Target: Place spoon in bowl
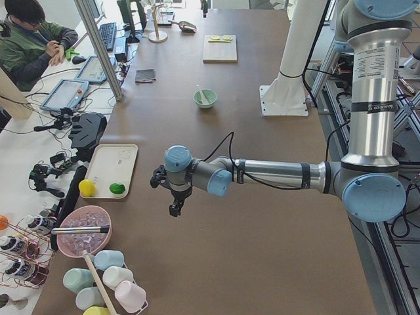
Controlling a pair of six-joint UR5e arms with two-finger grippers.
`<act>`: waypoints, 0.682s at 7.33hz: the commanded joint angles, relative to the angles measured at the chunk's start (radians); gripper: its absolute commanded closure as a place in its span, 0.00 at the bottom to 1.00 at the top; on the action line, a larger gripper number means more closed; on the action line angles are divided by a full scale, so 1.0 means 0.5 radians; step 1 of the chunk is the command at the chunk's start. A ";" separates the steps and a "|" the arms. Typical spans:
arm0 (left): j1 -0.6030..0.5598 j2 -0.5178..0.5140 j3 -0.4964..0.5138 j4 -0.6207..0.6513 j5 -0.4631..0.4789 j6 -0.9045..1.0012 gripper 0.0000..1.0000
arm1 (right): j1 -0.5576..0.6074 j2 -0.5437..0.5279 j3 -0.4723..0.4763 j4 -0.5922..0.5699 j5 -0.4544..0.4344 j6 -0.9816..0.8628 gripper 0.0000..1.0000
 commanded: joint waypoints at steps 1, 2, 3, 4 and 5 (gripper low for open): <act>-0.291 -0.052 -0.132 0.620 -0.013 0.459 0.01 | 0.390 -0.131 -0.229 -0.002 0.141 -0.658 0.00; -0.356 -0.025 -0.129 0.621 -0.019 0.457 0.01 | 0.534 -0.189 -0.322 0.001 0.165 -0.864 0.00; -0.359 0.018 -0.166 0.603 -0.019 0.460 0.01 | 0.609 -0.308 -0.332 0.016 0.163 -0.869 0.00; -0.362 0.030 -0.193 0.603 -0.025 0.457 0.01 | 0.652 -0.379 -0.341 0.016 0.193 -0.860 0.00; -0.362 0.030 -0.175 0.606 -0.022 0.451 0.01 | 0.701 -0.462 -0.338 0.019 0.284 -0.860 0.00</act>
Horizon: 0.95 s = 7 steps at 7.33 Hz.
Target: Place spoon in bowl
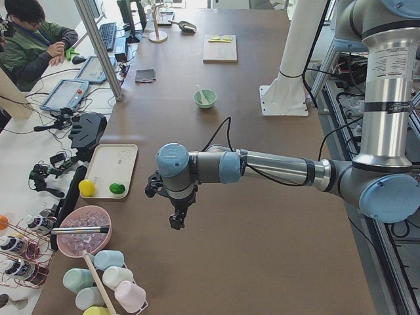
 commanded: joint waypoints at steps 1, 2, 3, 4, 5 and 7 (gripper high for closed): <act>-0.009 0.031 -0.015 -0.006 -0.003 -0.006 0.01 | 0.126 -0.127 -0.007 0.007 0.138 -0.017 0.00; -0.021 0.077 -0.037 -0.030 -0.003 -0.009 0.01 | 0.136 -0.133 -0.007 0.007 0.151 -0.023 0.00; -0.021 0.077 -0.031 -0.027 0.003 -0.012 0.01 | 0.157 -0.133 0.008 0.007 0.154 -0.026 0.00; -0.021 0.077 -0.052 -0.024 0.003 -0.012 0.01 | 0.157 -0.133 0.014 0.007 0.157 -0.026 0.00; -0.021 0.074 -0.055 -0.021 0.024 -0.006 0.01 | 0.157 -0.136 0.014 0.007 0.178 -0.029 0.00; -0.021 0.074 -0.055 -0.021 0.024 0.001 0.01 | 0.157 -0.145 0.026 0.010 0.185 -0.032 0.00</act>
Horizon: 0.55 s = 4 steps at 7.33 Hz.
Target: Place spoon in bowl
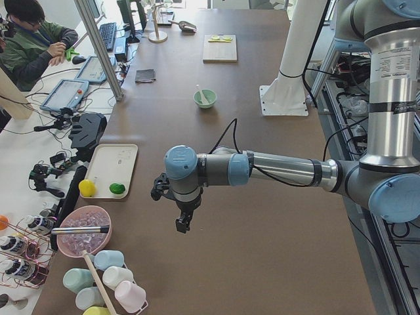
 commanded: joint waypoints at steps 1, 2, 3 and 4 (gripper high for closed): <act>0.000 0.002 0.005 0.000 0.006 0.003 0.01 | 0.001 -0.004 0.006 0.001 0.005 -0.003 0.00; 0.000 0.002 0.005 0.000 0.003 0.003 0.01 | 0.001 -0.007 0.005 0.001 0.005 -0.003 0.00; 0.000 -0.001 0.008 -0.003 0.000 0.003 0.01 | 0.001 -0.010 0.005 0.001 0.011 -0.003 0.00; 0.000 -0.001 0.005 -0.003 0.000 0.003 0.01 | -0.002 -0.013 -0.001 0.031 0.014 -0.003 0.00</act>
